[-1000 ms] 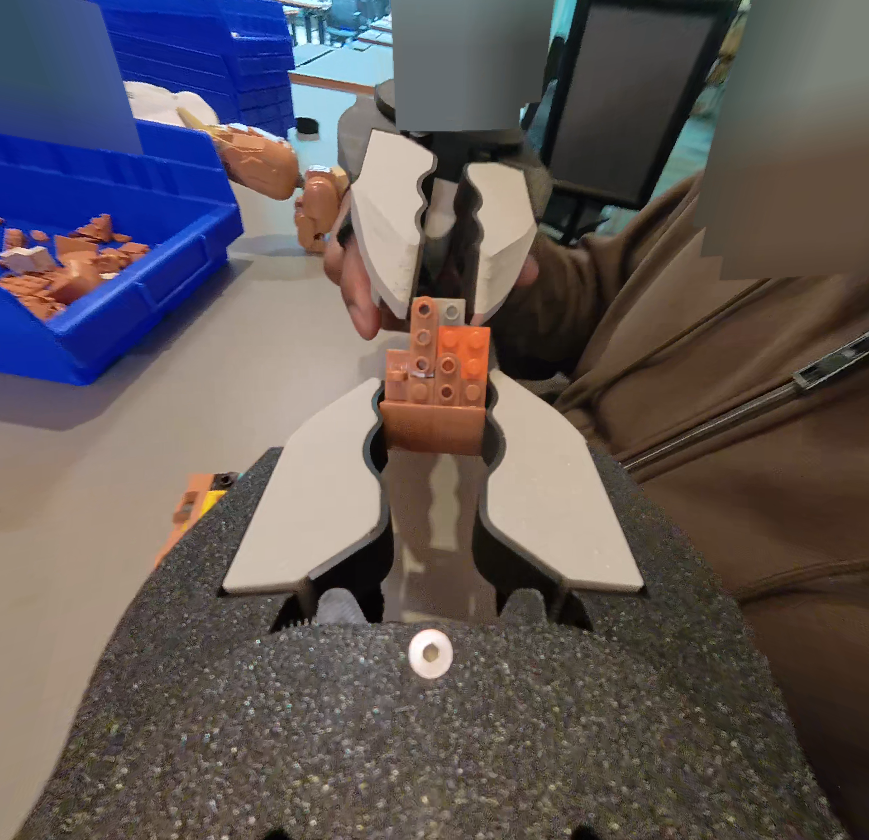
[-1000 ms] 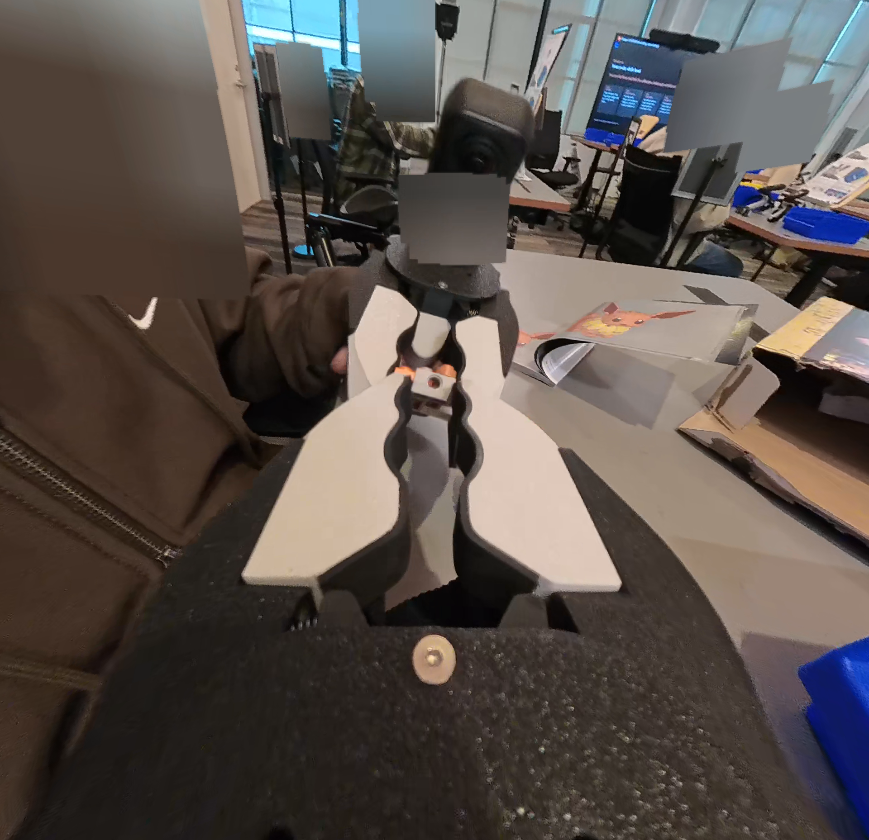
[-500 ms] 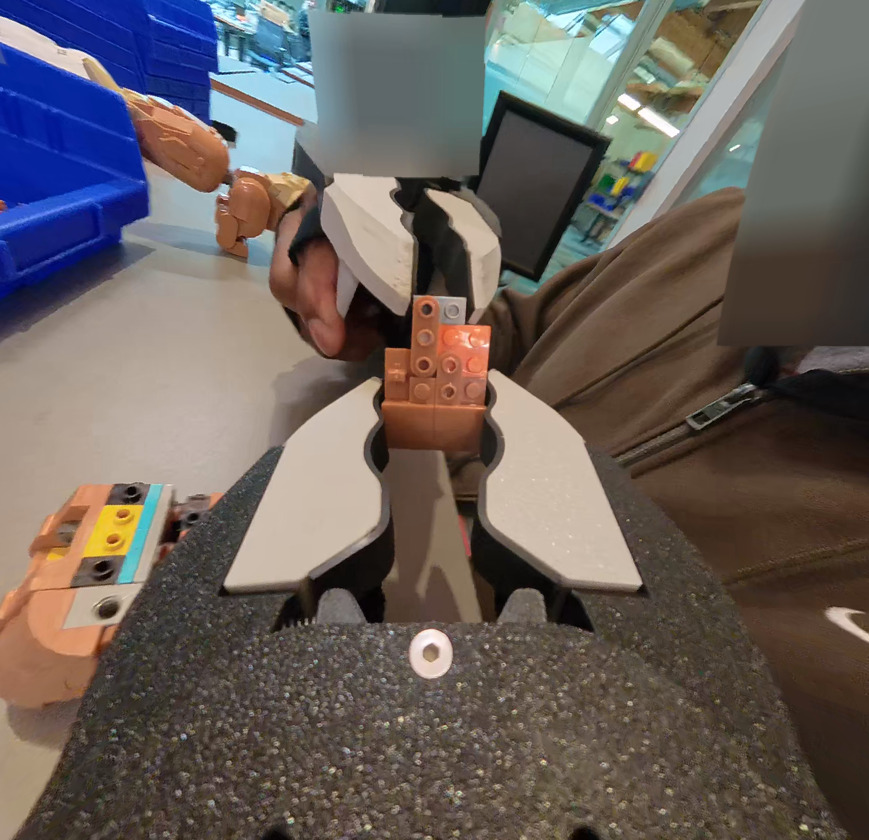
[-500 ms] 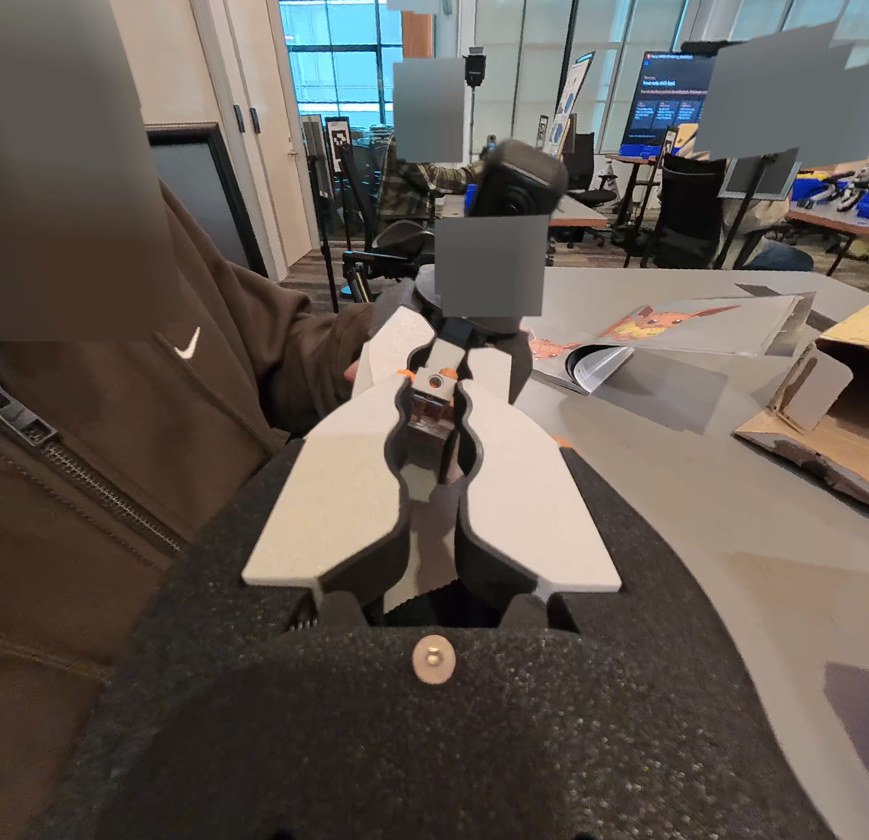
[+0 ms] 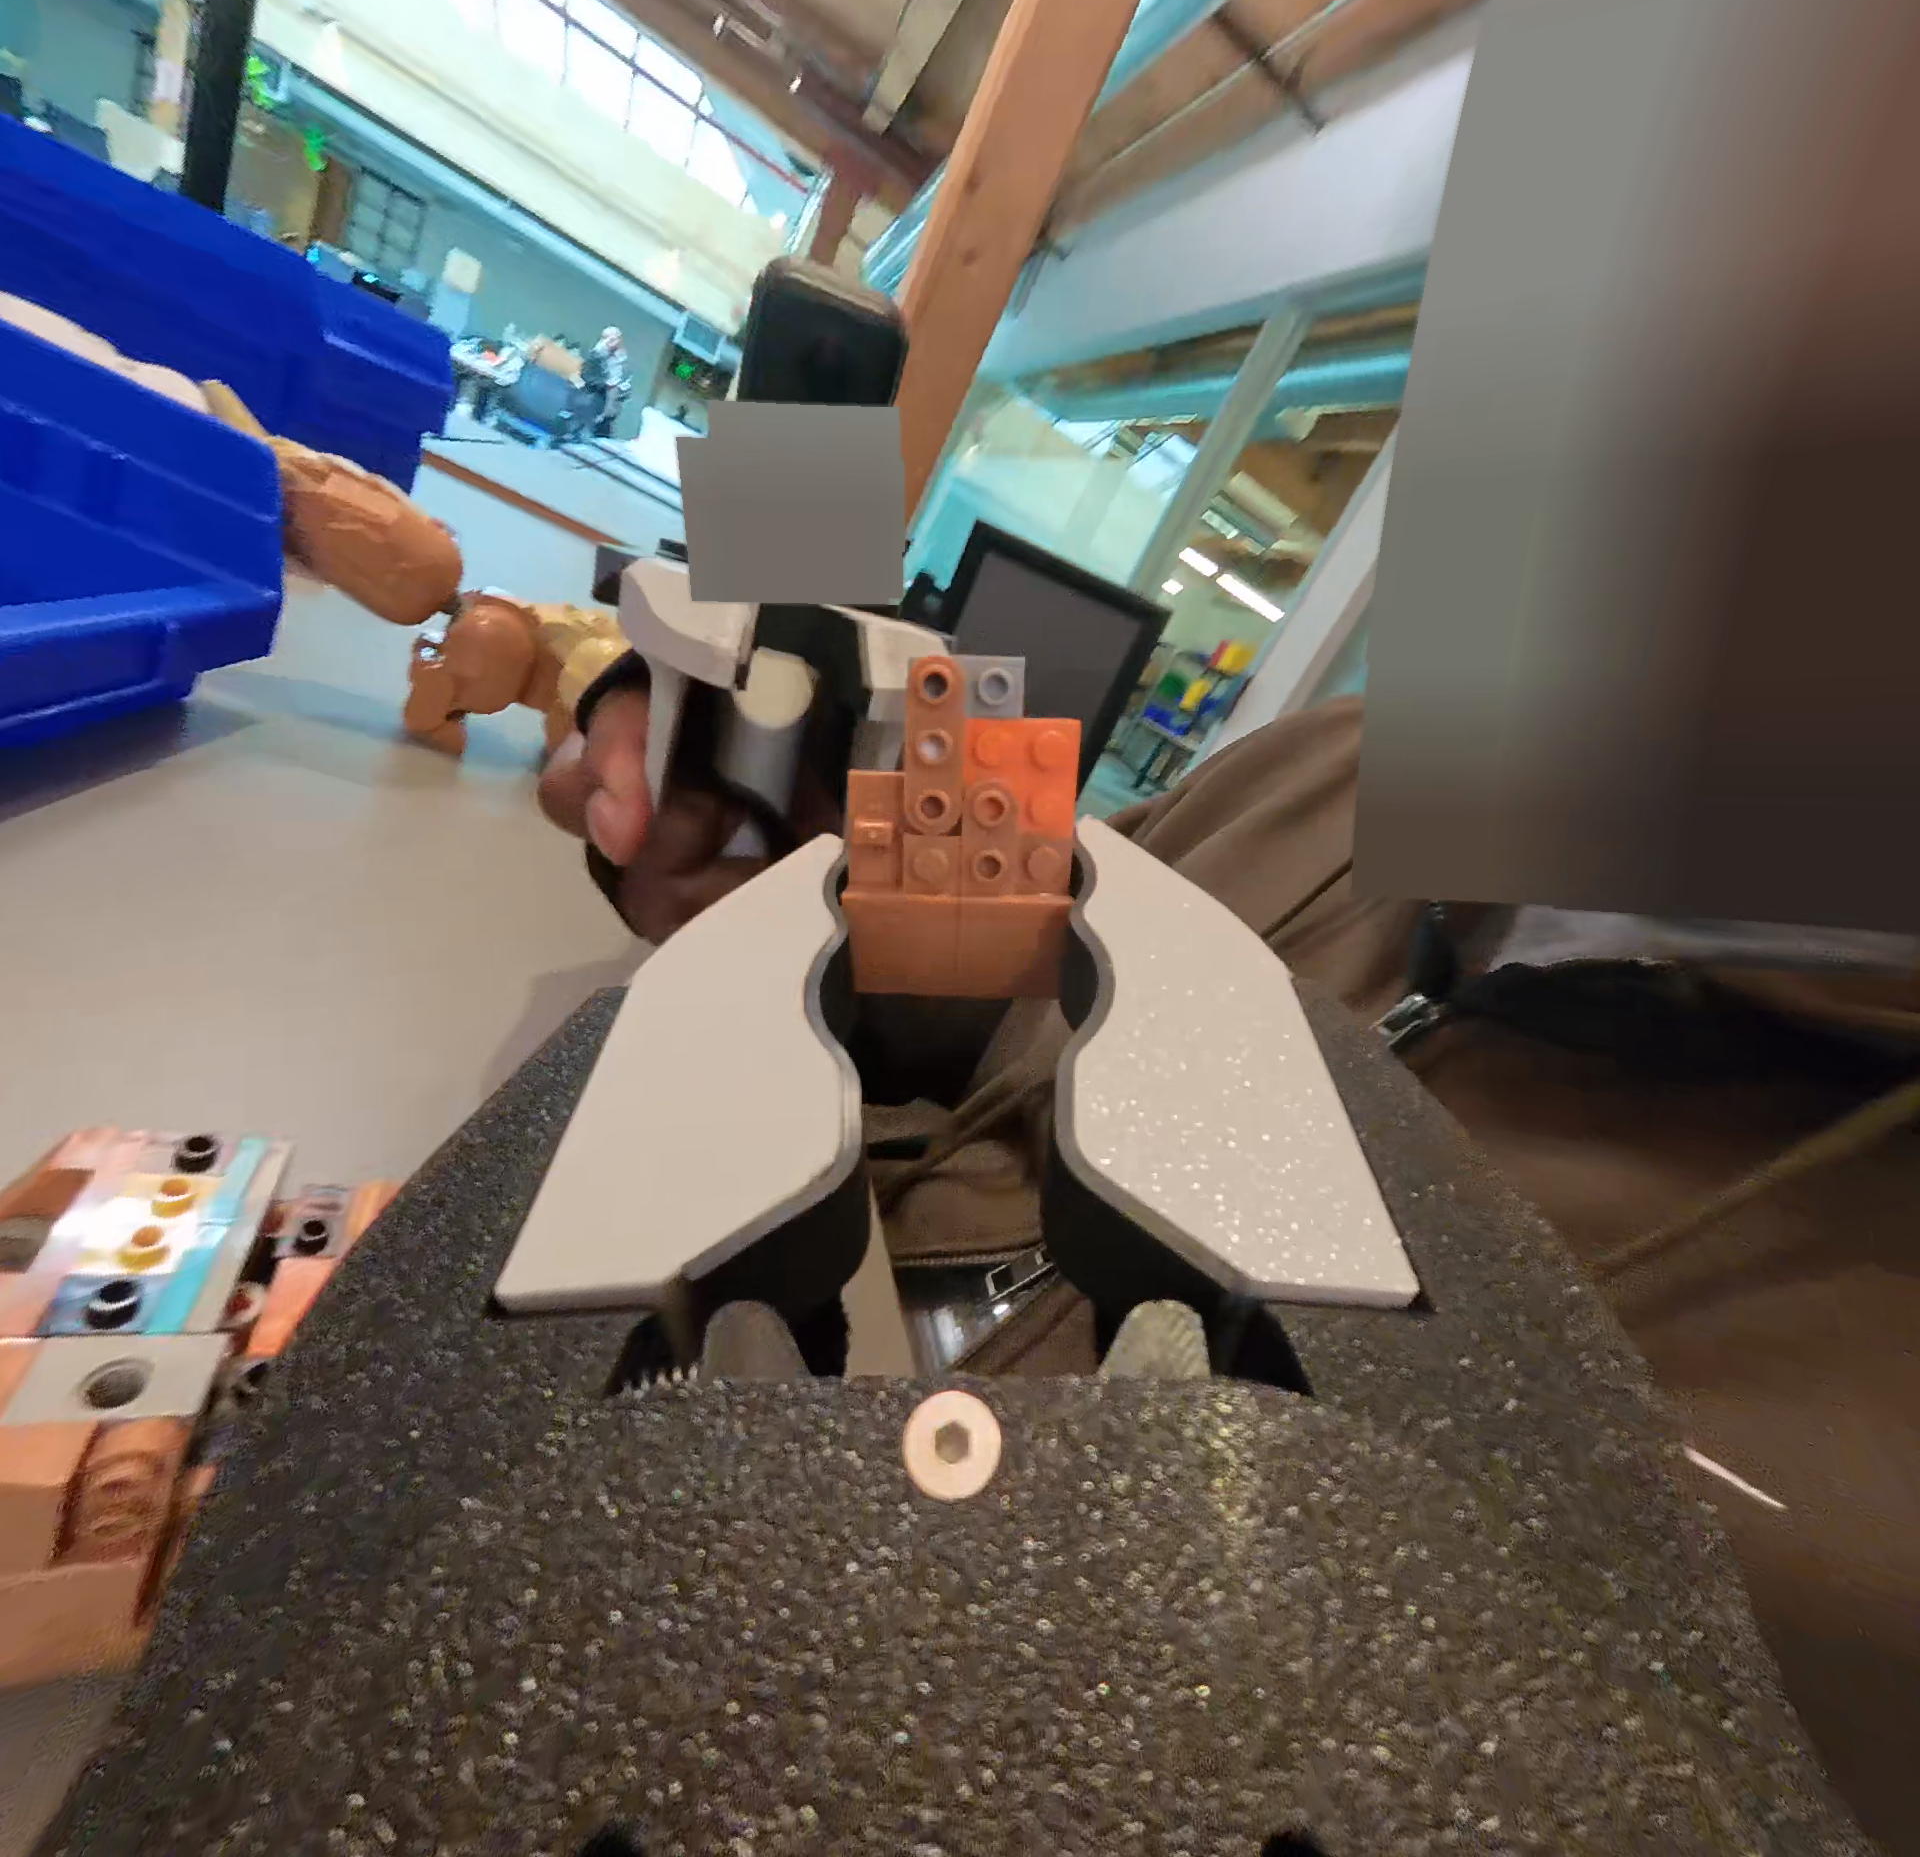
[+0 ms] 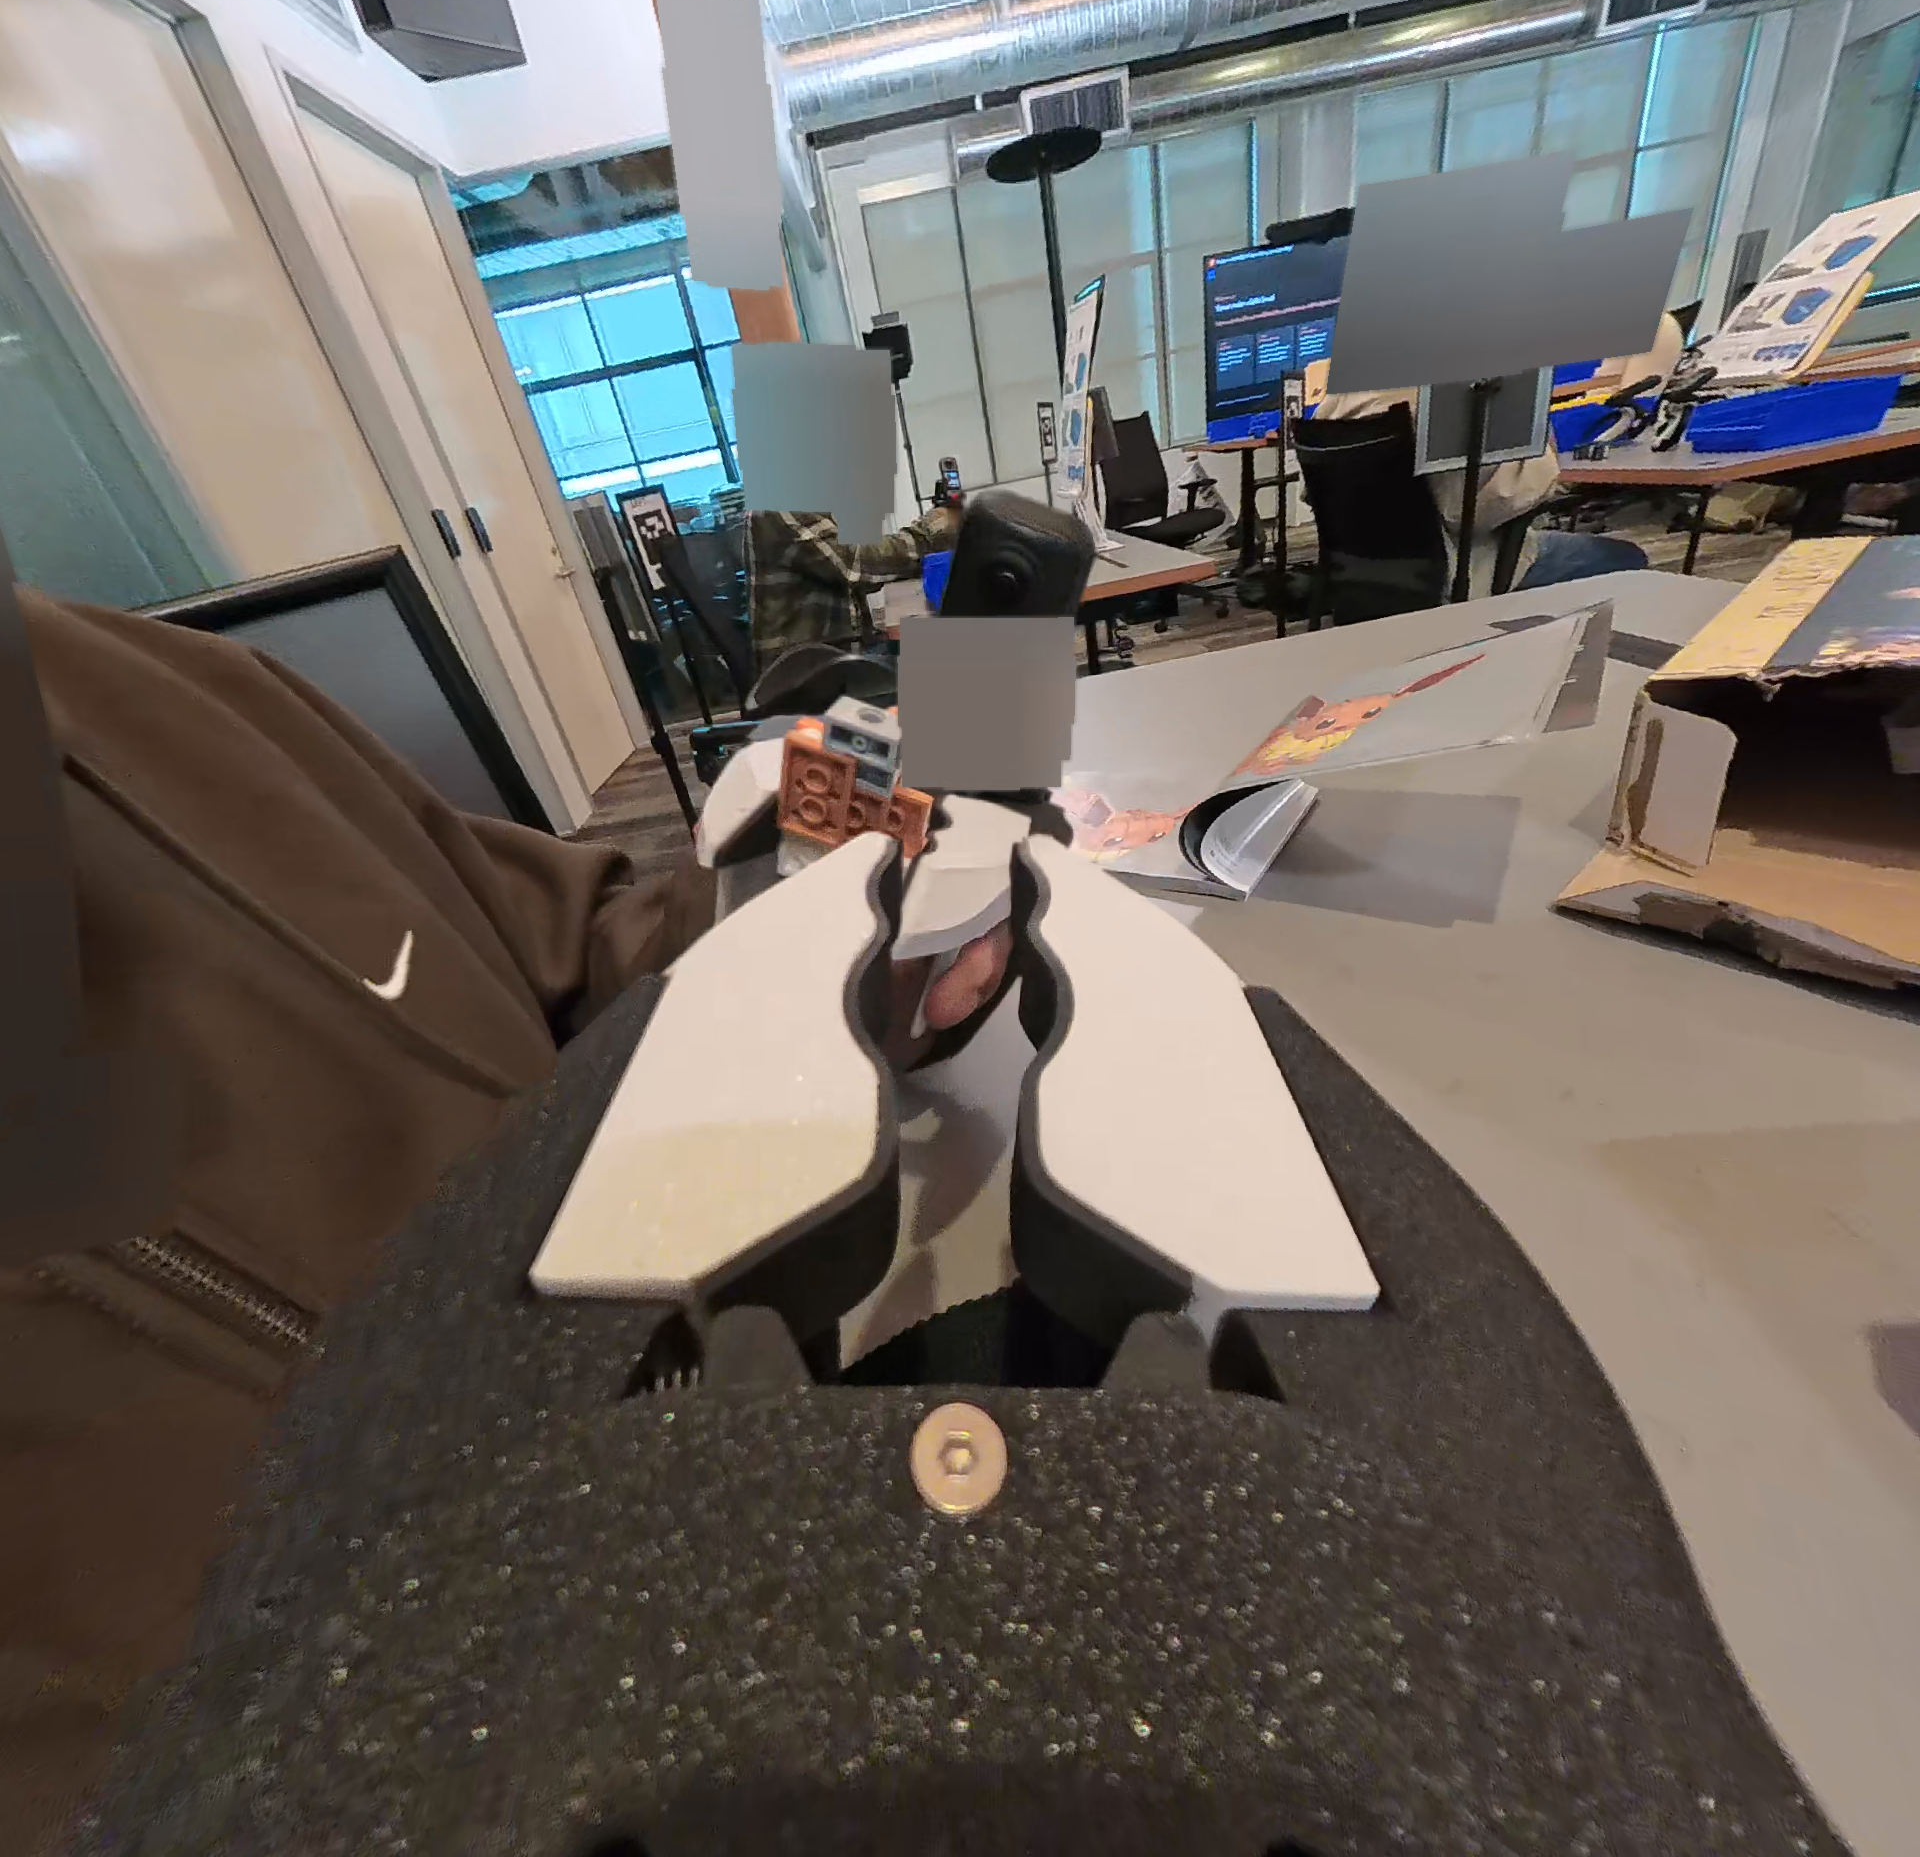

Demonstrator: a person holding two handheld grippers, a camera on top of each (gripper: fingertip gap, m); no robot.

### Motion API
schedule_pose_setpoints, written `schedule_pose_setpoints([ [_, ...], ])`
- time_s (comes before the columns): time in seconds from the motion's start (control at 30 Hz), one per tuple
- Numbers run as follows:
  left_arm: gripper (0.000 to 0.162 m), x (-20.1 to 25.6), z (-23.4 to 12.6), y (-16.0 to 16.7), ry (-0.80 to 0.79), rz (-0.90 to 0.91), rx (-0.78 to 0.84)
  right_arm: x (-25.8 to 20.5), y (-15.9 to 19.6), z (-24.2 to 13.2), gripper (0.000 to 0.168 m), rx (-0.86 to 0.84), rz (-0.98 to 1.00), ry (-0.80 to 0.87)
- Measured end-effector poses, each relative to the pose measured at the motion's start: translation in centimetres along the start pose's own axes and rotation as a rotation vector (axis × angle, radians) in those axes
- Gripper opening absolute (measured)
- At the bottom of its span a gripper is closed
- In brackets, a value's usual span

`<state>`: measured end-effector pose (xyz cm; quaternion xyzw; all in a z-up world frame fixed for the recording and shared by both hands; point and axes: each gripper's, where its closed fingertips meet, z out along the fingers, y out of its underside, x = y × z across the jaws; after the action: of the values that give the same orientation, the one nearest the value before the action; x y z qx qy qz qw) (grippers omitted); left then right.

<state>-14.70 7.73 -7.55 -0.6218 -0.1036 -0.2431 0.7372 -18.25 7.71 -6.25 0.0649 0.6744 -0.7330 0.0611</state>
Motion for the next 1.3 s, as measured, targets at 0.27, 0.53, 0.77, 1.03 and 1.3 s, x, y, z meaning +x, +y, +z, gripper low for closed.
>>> schedule_pose_setpoints([
  [0.27, 0.036, -0.1, 0.2, 0.1, 0.002, -0.006, 0.016, -1.4, -0.8, 1.4, 0.021, -0.025, 0.005, 0.036],
  [0.53, 0.037, -1.9, 0.6, 1.7, -0.235, 0.211, -0.125, -1.5, -0.1, 1.5, 0.022, -0.058, 0.062, 0.034],
  [0.77, 0.037, -0.8, 0.2, 0.0, -0.143, 0.114, 0.042, -1.6, -1.0, 0.7, 0.021, 0.038, 0.028, 0.041],
  [1.03, 0.036, -0.8, -0.3, -1.5, -0.036, -0.169, 0.259, -1.1, -0.5, 0.5, 0.023, -0.009, -0.602, 0.25],
  [1.3, 0.037, -1.5, 0.8, 0.1, -0.081, -0.309, 0.19, -1.4, 1.2, 2.0, 0.021, -0.188, -1.067, 0.293],
])
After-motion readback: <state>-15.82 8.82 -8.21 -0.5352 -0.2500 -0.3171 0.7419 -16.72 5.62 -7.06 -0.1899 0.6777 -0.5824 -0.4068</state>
